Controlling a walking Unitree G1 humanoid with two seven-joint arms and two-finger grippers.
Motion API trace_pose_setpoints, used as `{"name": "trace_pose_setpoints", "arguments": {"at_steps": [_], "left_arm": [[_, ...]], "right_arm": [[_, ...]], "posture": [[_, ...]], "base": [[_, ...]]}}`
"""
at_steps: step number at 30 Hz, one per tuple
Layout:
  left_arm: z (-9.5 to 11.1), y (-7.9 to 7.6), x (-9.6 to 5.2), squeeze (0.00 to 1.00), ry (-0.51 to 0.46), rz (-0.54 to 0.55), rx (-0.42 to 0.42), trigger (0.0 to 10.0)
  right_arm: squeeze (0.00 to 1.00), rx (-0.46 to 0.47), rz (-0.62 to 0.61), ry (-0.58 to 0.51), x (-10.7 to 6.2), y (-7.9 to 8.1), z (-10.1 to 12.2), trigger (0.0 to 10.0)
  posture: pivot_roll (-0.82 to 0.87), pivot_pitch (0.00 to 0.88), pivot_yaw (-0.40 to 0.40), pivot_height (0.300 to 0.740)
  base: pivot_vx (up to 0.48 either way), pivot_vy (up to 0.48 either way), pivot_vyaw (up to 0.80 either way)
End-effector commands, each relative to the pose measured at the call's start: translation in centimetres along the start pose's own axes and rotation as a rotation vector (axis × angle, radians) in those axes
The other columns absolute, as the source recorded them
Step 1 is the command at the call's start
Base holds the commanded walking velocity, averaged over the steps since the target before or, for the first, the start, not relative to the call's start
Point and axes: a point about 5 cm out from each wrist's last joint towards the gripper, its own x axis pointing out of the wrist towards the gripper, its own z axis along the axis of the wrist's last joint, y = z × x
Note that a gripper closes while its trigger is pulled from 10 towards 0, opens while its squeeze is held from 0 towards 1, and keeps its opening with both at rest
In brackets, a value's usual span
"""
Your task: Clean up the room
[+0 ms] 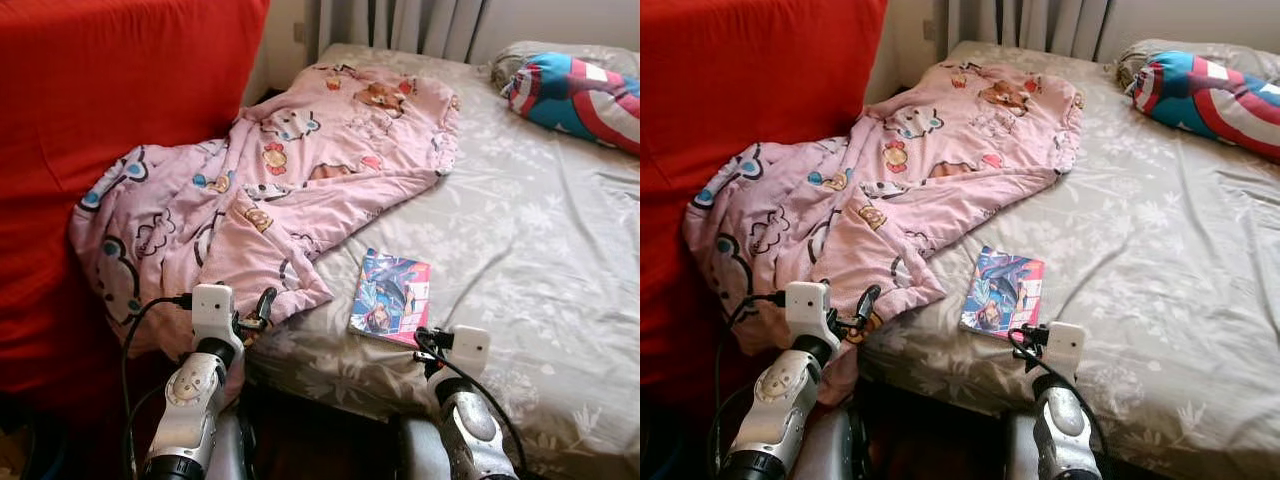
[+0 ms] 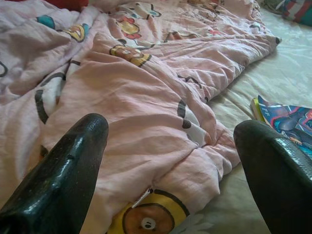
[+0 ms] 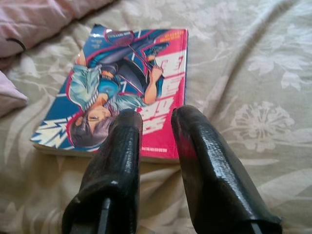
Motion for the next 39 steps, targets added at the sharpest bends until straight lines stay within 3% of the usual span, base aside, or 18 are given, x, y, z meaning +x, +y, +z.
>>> {"name": "trace_pose_setpoints", "arguments": {"at_steps": [1,22,39], "left_arm": [[-0.4,0.0,-0.3,0.0,0.004,0.004,-0.015,10.0],[-0.7,0.0,-0.4,0.0,0.003,-0.001,-0.023,10.0],[-0.6,-0.2,-1.4,0.0,-0.003,-0.009,-0.019,10.0]], "right_arm": [[0.0,0.006,0.001,0.027,-0.2,0.0,-0.5,10.0],[0.0,-0.008,0.033,0.023,0.4,0.5,0.0,10.0],[0.0,0.019,0.13,0.061,2.2,2.4,1.6,10.0]], "posture": [[-0.08,0.128,-0.03,0.577],[-0.07,0.147,-0.026,0.577],[-0.03,0.181,-0.023,0.577]], "base": [[0.296,0.0,0.0],[0.349,0.0,0.0],[0.0,0.0,0.0]]}}
